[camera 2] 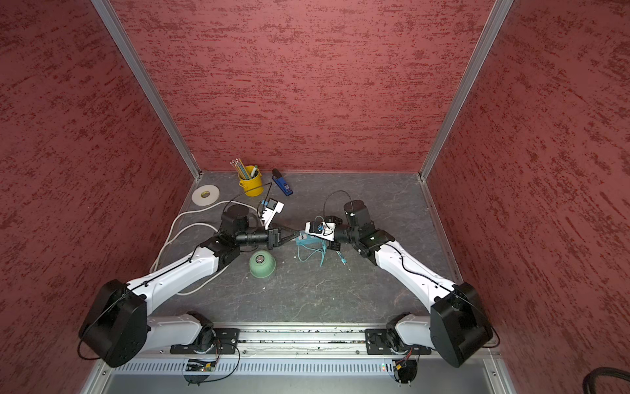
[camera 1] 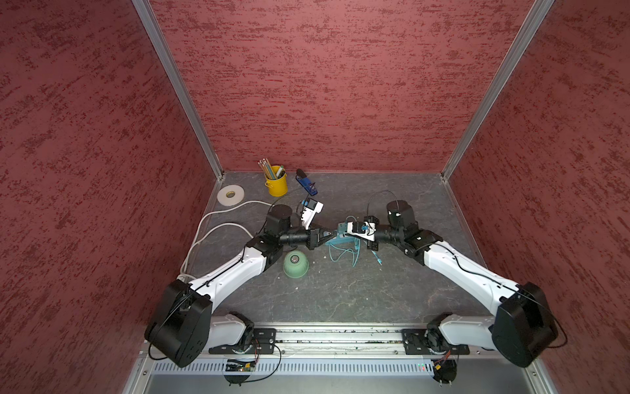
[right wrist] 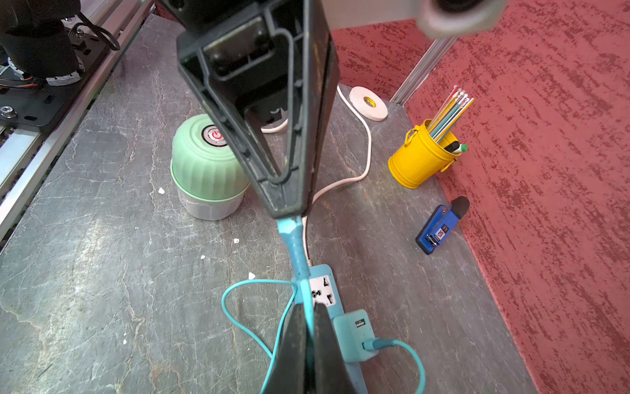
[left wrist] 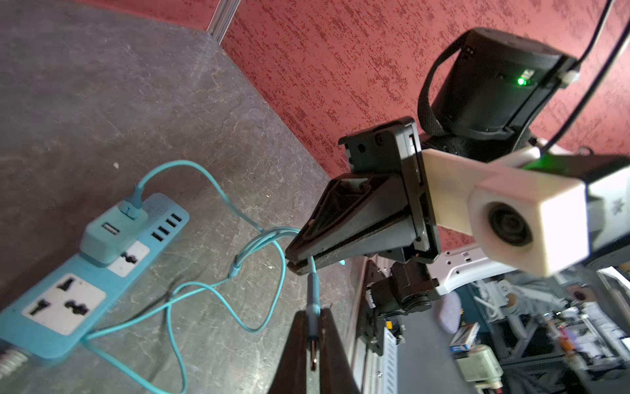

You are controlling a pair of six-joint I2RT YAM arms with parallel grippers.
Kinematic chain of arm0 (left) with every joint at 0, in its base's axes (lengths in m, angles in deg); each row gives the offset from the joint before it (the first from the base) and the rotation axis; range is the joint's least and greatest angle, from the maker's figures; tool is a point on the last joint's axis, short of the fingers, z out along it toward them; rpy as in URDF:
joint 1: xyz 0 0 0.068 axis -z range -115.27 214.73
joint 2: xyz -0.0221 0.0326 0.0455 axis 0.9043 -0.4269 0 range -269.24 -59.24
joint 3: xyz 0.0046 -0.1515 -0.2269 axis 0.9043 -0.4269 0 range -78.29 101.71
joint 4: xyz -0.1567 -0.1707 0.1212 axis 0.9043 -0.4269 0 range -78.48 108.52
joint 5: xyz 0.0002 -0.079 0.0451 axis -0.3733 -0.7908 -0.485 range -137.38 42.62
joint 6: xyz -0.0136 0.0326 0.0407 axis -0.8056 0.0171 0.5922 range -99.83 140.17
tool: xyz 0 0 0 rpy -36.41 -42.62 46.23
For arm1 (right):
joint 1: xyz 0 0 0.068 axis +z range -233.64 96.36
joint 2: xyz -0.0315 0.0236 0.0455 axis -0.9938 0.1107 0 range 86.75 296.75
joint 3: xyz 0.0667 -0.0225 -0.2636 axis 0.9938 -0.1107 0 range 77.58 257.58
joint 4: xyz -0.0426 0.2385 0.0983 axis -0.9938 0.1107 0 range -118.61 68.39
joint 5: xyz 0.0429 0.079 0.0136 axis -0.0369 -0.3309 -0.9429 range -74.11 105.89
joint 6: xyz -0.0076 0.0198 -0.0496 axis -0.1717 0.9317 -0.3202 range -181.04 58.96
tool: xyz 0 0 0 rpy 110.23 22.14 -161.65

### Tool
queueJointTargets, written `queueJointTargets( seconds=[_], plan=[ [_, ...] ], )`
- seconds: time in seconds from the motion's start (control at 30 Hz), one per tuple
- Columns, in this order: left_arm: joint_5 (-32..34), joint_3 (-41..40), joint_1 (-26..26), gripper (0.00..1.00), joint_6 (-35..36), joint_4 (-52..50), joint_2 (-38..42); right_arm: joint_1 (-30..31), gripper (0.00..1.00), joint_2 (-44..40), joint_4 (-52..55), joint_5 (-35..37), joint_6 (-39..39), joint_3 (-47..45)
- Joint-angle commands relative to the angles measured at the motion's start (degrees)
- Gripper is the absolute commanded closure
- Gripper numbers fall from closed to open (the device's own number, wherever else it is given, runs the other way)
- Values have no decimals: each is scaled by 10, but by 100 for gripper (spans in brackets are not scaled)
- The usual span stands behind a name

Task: Charge the cordless meat grinders
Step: Pick up the charging cable from the center of the board.

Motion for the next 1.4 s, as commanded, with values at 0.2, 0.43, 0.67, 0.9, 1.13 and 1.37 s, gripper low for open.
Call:
queueJointTargets(
  seconds=[0.2, 0.43, 0.67, 0.9, 1.13, 1.37],
  plan=[
    [-27, -3, -11, 100, -40, 45, -5, 4, 54, -59, -134, -39, 2, -57],
    [-55, -7, -15, 100, -80, 79, -12, 3, 60, -53, -164, -62, -32, -65],
    [-60, -6, -15, 100, -89, 88, -17, 5, 65, -40, -166, -68, -48, -63],
    [-65, -3, -15, 100, -92, 89, -21, 6, 73, -30, -175, -68, -51, -59],
    [-68, -3, -15, 100, -96, 92, -23, 8, 79, -18, -177, -73, -53, -54],
    [-72, 2, -15, 100, -97, 91, -28, 10, 83, -13, -182, -76, -54, -52]
  ],
)
